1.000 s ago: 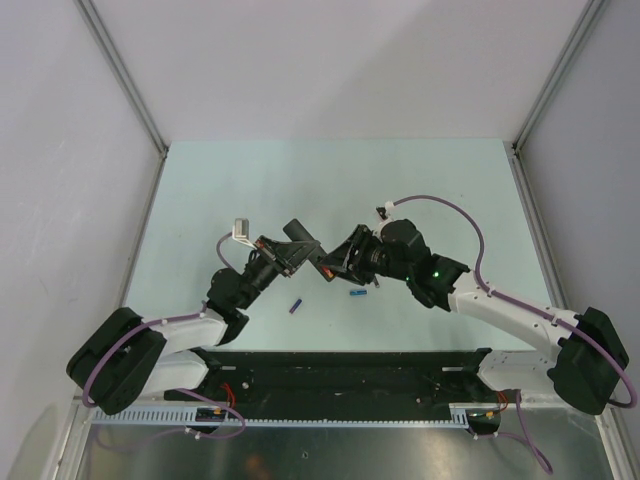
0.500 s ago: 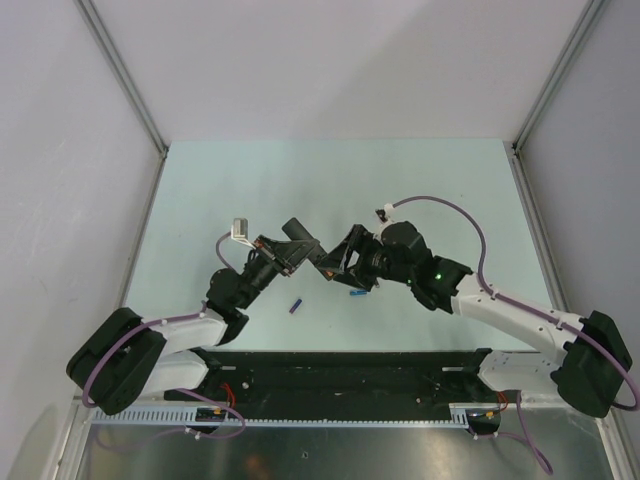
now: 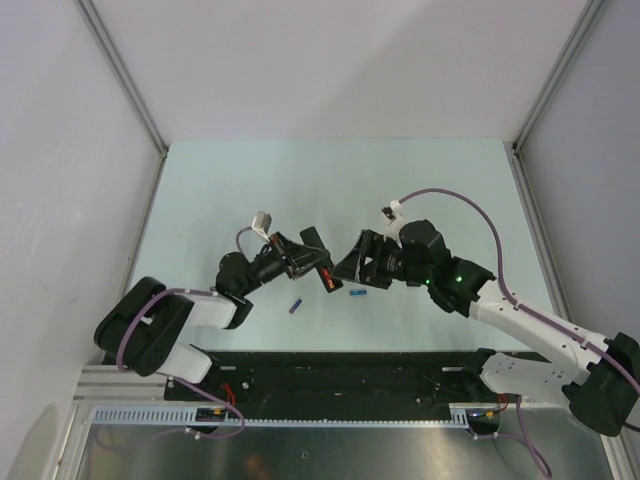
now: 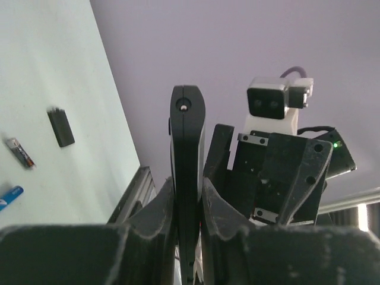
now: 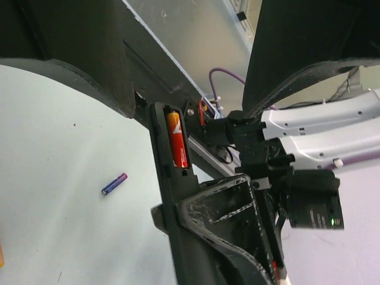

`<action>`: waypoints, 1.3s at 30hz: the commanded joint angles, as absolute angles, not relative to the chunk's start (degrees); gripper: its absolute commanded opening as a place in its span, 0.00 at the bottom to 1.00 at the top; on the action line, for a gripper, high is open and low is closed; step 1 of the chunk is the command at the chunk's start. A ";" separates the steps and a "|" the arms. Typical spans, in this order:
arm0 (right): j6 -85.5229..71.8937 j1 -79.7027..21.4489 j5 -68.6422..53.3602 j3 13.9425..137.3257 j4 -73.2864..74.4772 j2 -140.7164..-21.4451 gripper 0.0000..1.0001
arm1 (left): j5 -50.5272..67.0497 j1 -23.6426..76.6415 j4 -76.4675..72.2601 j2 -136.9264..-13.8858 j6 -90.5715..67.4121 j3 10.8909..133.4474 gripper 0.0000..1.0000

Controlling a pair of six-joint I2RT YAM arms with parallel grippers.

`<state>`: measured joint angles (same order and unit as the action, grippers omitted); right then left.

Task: Load the batteries into the remote control
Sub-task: Load the battery into the remote control.

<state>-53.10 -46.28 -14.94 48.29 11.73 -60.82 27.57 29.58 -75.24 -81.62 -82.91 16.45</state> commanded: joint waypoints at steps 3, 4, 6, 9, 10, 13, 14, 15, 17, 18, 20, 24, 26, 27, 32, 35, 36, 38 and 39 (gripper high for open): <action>-45.97 -46.76 -18.72 50.62 12.83 -61.34 0.75 | 37.61 29.27 -87.28 -82.71 -87.10 19.16 0.00; -45.44 -46.76 -18.46 50.54 13.35 -61.70 0.75 | 37.97 29.27 -87.45 -82.62 -87.10 19.16 0.00; -44.22 -46.76 -17.58 50.54 14.67 -62.40 0.74 | 38.49 29.27 -87.54 -81.83 -86.92 19.42 0.00; -43.25 -46.84 -18.01 50.62 14.86 -62.93 0.73 | 39.46 29.27 -87.54 -80.86 -86.66 19.69 0.00; -43.33 -46.76 -18.28 50.62 14.51 -63.02 0.72 | 39.55 29.27 -87.54 -80.69 -86.40 19.69 0.00; -43.59 -47.11 -19.07 50.36 13.19 -63.63 0.68 | 39.55 29.27 -87.54 -80.07 -86.13 19.69 0.00; -43.68 -47.02 -19.33 50.27 12.84 -63.72 0.68 | 39.55 29.27 -87.54 -79.98 -86.13 19.69 0.00; -43.77 -47.11 -19.68 50.19 12.05 -63.81 0.66 | 39.64 29.27 -87.63 -79.72 -86.13 19.69 0.00; -43.95 -47.20 -19.77 50.10 11.69 -64.25 0.65 | 39.99 29.35 -87.71 -79.37 -85.96 19.60 0.00; -43.95 -47.20 -20.04 50.10 11.43 -64.51 0.64 | 40.08 29.36 -87.71 -79.19 -85.87 19.60 0.00; -44.21 -47.28 -20.21 49.92 11.08 -64.86 0.62 | 40.25 29.27 -87.71 -78.58 -85.69 19.69 0.00; -44.65 -47.72 -20.92 49.66 9.32 -64.69 0.62 | 40.17 29.35 -87.80 -78.14 -85.69 19.60 0.00; -44.82 -47.81 -21.18 49.66 9.05 -64.95 0.62 | 40.25 29.27 -87.89 -77.96 -85.69 19.51 0.00; -45.09 -47.90 -21.44 49.57 8.62 -64.95 0.62 | 40.25 29.27 -87.89 -77.87 -85.69 19.60 0.00; -46.67 -48.16 -22.94 48.25 5.54 -64.07 0.63 | 40.25 29.35 -87.89 -77.70 -85.78 19.51 0.00; -46.76 -48.43 -24.08 48.08 5.10 -64.42 0.57 | 39.99 29.27 -87.89 -77.26 -85.87 19.51 0.00; -46.76 -48.51 -24.17 48.08 5.18 -64.51 0.56 | 39.99 29.27 -87.98 -77.17 -85.87 19.51 0.00; -46.67 -48.87 -24.35 47.90 5.19 -64.60 0.50 | 39.82 29.27 -87.98 -76.73 -85.96 19.60 0.00; -46.58 -48.95 -24.35 47.90 5.19 -64.77 0.48 | 39.73 29.35 -87.98 -76.64 -86.04 19.60 0.00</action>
<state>-46.44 -48.18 -22.70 48.12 7.79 -64.84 39.27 29.54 -74.89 -78.83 -85.97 17.80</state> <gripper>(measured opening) 0.517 0.204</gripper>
